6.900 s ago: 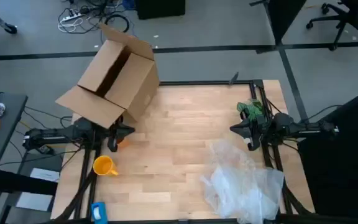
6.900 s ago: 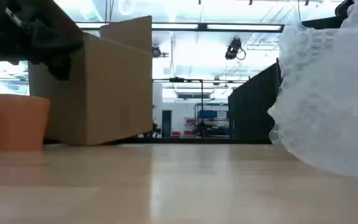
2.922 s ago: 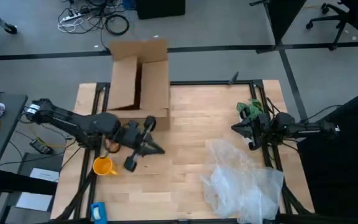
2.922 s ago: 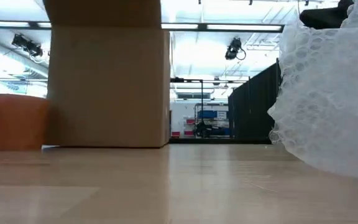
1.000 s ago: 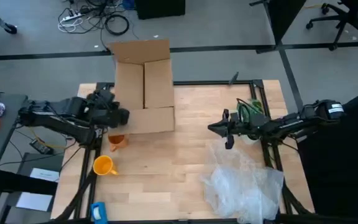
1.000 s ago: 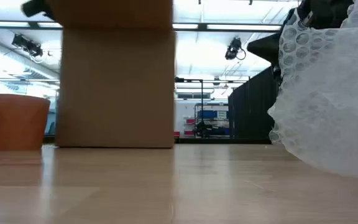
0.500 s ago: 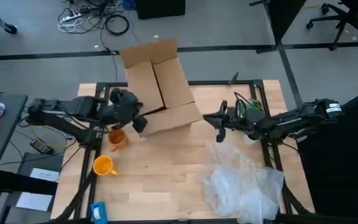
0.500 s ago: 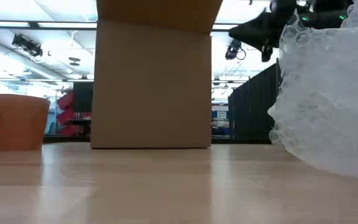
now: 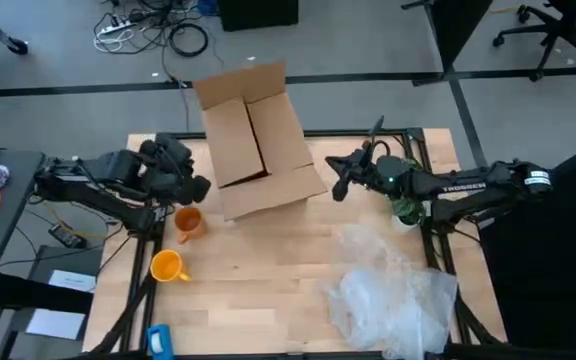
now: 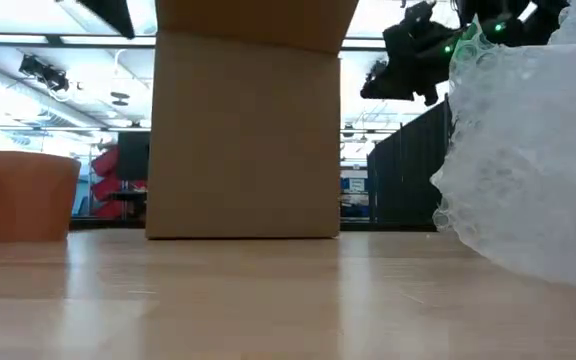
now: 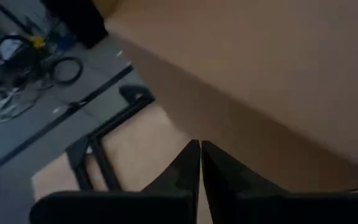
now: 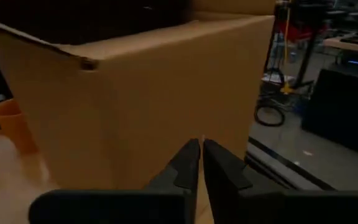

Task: Wrap mug
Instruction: Move the brown box to the top center of the table

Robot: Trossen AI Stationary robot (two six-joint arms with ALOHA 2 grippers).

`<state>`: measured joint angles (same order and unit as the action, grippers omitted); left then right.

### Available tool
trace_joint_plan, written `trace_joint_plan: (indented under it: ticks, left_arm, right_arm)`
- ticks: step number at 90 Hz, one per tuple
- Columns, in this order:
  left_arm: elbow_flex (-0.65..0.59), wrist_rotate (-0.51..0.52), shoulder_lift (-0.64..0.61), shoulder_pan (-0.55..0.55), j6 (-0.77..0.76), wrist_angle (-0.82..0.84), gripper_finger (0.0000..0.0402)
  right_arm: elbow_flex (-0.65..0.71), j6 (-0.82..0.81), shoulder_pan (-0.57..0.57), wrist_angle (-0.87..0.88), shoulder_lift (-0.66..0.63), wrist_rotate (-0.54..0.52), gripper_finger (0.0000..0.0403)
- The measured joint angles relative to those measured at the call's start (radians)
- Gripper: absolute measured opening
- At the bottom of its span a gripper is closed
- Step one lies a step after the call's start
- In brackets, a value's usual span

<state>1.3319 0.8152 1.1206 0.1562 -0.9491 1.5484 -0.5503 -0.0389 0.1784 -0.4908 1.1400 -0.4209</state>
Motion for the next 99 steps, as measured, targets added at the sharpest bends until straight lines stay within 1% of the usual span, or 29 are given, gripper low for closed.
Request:
trace_joint_plan:
  ticks: [8,15,22,31,35,41,47,51,59,66,70,81,99]
  left_arm:
    - [-0.088,0.011,0.000,0.000,0.000,-0.034,0.0000]
    - [-0.162,0.022,-0.002,-0.006,0.000,-0.105,0.0000]
    - [-0.226,0.017,0.001,-0.019,0.013,-0.211,0.0000]
    - [-0.286,0.000,0.000,-0.033,0.115,-0.374,0.0000]
    - [-0.305,-0.010,-0.001,-0.032,0.171,-0.455,0.0000]
    - [-0.318,-0.028,0.004,-0.031,0.272,-0.526,0.0000]
    - [-0.318,-0.054,0.006,-0.029,0.382,-0.563,0.0000]
    - [-0.318,-0.055,0.007,-0.022,0.425,-0.573,0.0000]
    - [-0.318,-0.047,0.008,-0.017,0.454,-0.593,0.0000]
    - [-0.317,0.008,0.011,-0.020,0.449,-0.613,0.0000]
    - [-0.317,0.010,0.014,-0.023,0.451,-0.631,0.0000]
    - [-0.317,0.026,0.032,-0.028,0.512,-0.731,0.0000]
    - [-0.317,0.068,0.069,-0.047,0.677,-0.901,0.0000]
  right_arm:
    - [0.001,0.008,0.008,-0.045,0.040,0.042,0.0000]
    - [-0.001,0.008,0.008,-0.138,0.113,0.092,0.0000]
    - [-0.001,0.015,0.007,-0.223,0.200,0.128,0.0000]
    - [0.000,-0.002,-0.008,-0.295,0.280,0.132,0.0000]
    - [0.000,-0.018,-0.027,-0.309,0.296,0.122,0.0000]
    - [0.000,-0.049,-0.070,-0.309,0.300,0.085,0.0000]
    - [0.002,-0.063,-0.128,-0.278,0.273,0.032,0.0000]
    - [0.003,-0.061,-0.177,-0.238,0.241,-0.020,0.0000]
    - [0.006,-0.036,-0.272,-0.122,0.154,-0.139,0.0000]
    - [0.003,-0.020,-0.337,-0.046,0.069,-0.213,0.0000]
    - [0.002,-0.019,-0.360,0.006,0.020,-0.255,0.0000]
    - [0.000,-0.041,-0.376,0.133,-0.070,-0.298,0.0000]
    - [0.000,-0.038,-0.415,0.209,-0.174,-0.334,0.0000]
